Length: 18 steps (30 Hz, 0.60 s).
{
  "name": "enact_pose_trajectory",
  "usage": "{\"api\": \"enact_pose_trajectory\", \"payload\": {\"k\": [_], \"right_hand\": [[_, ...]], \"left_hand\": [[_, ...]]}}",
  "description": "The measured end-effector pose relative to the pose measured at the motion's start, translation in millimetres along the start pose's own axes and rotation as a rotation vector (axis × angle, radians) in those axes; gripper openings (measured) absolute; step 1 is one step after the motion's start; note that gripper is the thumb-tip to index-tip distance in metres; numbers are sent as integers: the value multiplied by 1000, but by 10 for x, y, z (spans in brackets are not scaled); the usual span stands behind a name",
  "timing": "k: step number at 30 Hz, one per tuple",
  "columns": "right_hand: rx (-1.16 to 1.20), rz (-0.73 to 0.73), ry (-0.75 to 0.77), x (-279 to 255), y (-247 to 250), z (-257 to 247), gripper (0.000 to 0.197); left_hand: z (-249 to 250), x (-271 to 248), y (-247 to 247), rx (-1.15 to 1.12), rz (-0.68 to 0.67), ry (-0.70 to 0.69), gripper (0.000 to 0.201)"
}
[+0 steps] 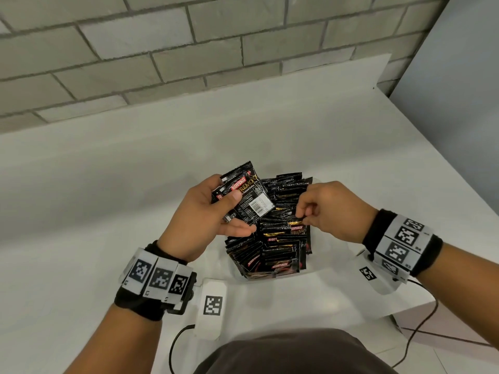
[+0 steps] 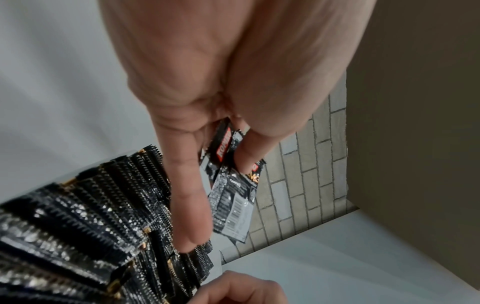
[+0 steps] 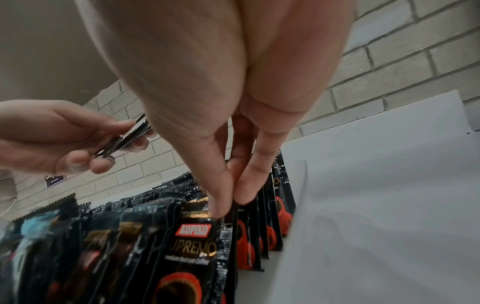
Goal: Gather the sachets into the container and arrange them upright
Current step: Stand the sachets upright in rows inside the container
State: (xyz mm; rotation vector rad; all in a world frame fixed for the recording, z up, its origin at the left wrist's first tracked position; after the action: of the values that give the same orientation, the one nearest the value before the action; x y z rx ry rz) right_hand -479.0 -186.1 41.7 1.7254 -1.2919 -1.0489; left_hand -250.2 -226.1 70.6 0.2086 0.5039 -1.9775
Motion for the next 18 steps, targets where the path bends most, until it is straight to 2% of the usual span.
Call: {"api": "enact_pose_trajectory", "payload": {"k": [3,6,9,11,13,18], "right_hand": [[44,32,-42,1,83,1,17],[135,160,-60,-27,302,-112,10],[337,258,-66,-80,496,-324,18],[475,230,-50,-88,516,-468,27],[516,183,-44,-69,478,-519,35],[653,119,-128,-42,433,-416,22]], "left_hand": [[-7,-8,-17,-3,-5,6,18],[-18,-13,-53,-12,-9,13,17],[-24,-6,-125,-17,-25,13,20],[-20,-7,-190,-11,-47,9,22],[-16,-13,-239,-6,-71,5,25],[-11,-16,-168,-23,-39,-3,25]]}}
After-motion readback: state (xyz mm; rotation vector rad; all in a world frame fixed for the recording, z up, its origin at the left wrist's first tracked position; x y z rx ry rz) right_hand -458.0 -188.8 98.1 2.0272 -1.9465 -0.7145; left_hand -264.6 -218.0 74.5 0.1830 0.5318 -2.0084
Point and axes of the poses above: each hand's wrist, its own x-axis towards the middle knuckle, its own y-axis out of the back of the hand, z = x × y, the point moved 6 cm from there along x, towards the middle knuckle, and after that the axes turned 9 degrees about -x, right-handed, at the moved point
